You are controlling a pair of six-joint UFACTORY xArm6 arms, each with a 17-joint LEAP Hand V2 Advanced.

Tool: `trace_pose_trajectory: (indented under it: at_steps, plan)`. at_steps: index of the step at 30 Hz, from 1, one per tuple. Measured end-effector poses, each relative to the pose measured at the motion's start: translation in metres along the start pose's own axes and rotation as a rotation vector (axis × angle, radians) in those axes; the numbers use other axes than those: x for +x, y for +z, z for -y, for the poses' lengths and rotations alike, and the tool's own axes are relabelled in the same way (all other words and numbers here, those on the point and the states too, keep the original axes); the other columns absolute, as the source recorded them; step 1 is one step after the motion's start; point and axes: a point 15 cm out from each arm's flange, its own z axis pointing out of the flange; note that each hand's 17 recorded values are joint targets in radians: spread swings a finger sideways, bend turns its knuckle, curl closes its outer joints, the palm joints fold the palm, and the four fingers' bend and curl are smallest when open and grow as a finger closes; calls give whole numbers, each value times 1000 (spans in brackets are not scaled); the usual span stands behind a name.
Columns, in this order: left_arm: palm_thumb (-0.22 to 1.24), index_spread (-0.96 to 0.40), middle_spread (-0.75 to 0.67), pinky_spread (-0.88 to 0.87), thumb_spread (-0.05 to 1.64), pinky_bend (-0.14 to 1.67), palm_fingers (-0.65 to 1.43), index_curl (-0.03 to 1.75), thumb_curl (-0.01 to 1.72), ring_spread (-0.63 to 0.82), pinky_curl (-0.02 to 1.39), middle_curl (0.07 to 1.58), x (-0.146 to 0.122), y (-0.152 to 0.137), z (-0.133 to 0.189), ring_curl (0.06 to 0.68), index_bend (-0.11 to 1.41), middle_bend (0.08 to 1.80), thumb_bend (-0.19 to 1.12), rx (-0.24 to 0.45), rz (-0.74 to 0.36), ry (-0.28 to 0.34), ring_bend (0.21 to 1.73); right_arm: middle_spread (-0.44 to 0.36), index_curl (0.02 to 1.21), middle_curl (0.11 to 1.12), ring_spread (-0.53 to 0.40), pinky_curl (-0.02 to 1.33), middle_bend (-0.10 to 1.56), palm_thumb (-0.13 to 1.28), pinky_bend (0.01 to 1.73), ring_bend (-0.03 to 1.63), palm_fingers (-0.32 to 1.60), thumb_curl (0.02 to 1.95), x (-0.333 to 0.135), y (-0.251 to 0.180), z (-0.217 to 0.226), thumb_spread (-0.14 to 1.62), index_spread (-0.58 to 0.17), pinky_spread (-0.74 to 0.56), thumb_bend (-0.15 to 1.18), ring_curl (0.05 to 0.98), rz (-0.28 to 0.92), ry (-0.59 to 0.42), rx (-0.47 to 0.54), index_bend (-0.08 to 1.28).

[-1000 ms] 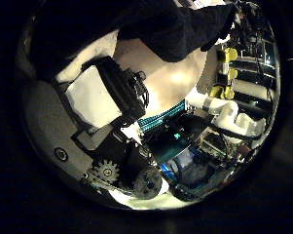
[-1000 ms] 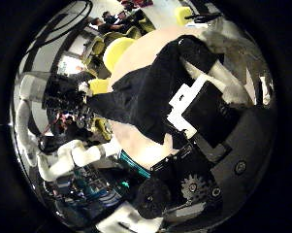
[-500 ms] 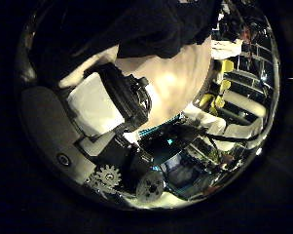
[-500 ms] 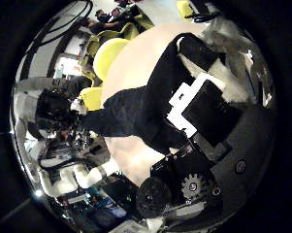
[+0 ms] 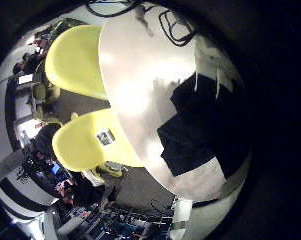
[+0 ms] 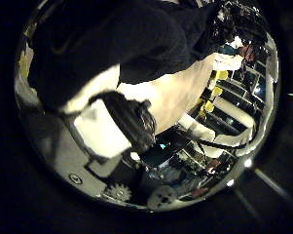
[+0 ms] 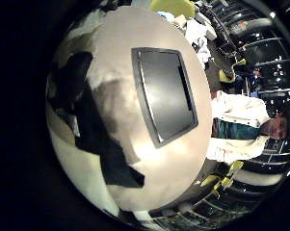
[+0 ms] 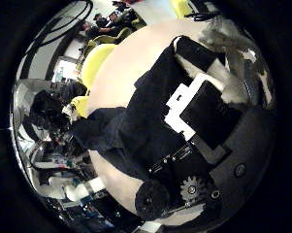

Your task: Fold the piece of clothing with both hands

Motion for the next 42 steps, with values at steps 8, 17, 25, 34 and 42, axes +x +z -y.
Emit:
trace_pose_trajectory:
  at_steps: [8, 17, 25, 34, 42]
  plan:
    - [438, -335, -316, -475, 1242, 695, 171, 1050, 347, -311, 750, 875, -38, -20, 10, 483, 139, 287, -19, 97, -17, -132, 1035, -185, 765, 738, -254, 934, 1006, 779, 1142, 1344, 694, 580, 51, -14, 1, 1333, -379, -385, -13, 682, -19, 79, 42, 294]
    - [428, -197, -69, -251, 1237, 589, 175, 843, 343, -169, 725, 727, -73, -68, -10, 431, 171, 205, -15, 229, -24, -196, 939, -298, 672, 653, -270, 782, 762, 768, 1086, 1239, 654, 485, 106, -73, -44, 1420, -433, -483, -4, 582, -32, 153, -31, 186]
    - [420, -154, -9, -140, 1240, 485, 196, 743, 339, -110, 690, 656, -60, -49, -45, 401, 192, 206, -17, 157, -39, -154, 867, -255, 612, 617, -241, 730, 682, 573, 885, 1095, 263, 409, 97, -73, -134, 1367, -386, -330, -44, 526, 65, 87, -355, 185]
    - [412, -141, 11, -44, 1241, 376, 238, 662, 335, -71, 635, 590, -26, -2, -59, 366, 190, 202, -16, 124, -40, -96, 801, -193, 538, 501, -100, 646, 475, 393, 748, 942, 142, 347, 88, -34, -161, 1162, -284, -1, -37, 444, 119, 56, -498, 205]
    - [405, -137, 14, -6, 1244, 330, 261, 616, 329, -53, 601, 552, -14, 12, -62, 346, 189, 193, -15, 116, -70, -91, 765, -144, 473, 456, -33, 577, 441, 343, 669, 902, 185, 324, 71, 10, -145, 1078, -232, 145, -30, 402, 104, 42, -490, 170]
